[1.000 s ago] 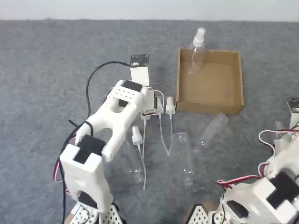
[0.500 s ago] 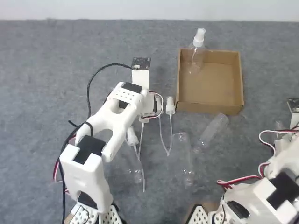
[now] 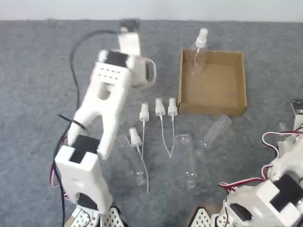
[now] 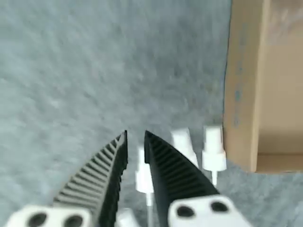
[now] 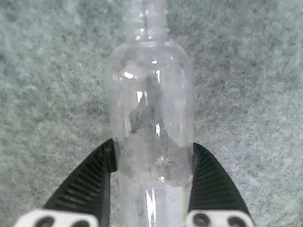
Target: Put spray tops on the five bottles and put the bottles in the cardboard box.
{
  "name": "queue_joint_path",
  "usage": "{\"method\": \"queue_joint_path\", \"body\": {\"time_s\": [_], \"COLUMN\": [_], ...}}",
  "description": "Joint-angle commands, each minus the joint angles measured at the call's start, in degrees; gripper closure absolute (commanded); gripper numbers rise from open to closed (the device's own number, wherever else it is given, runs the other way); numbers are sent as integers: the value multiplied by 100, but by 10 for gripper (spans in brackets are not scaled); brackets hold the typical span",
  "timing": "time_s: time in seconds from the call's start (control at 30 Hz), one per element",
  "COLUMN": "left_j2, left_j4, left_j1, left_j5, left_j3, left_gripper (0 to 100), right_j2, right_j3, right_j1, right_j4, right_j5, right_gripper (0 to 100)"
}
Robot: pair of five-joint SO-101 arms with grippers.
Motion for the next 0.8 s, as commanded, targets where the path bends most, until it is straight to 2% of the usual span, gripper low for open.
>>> {"method": "queue_joint_path", "body": {"time_s": [0.0, 0.17, 0.3, 0.37, 0.5, 0.63, 0.77], "left_j2": [-149, -141, -440, -844, -2233, -3789, -5002], "left_j4": [1134, 2338, 2312, 2127, 1125, 237, -18], "left_j1": [-457, -659, -774, -800, -826, -853, -1292], "left_j5": [-615, -1802, -2207, -2418, -2769, -3349, -4070], "left_j3": [-1552, -1789, -954, -259, 1859, 4259, 5763], "left_gripper": [951, 949, 948, 948, 947, 879, 863], "right_j2": [-101, -110, -110, -110, -110, -75, -101], "right_j3": [-299, -299, -299, -316, -308, -299, -299], "right_j1": [66, 31, 31, 57, 48, 66, 57], "right_j4": [-48, -48, -40, 84, 268, 312, 312], "right_j5": [-44, -44, -44, -44, 237, 316, 316], "right_gripper": [920, 920, 920, 920, 920, 920, 920]}}
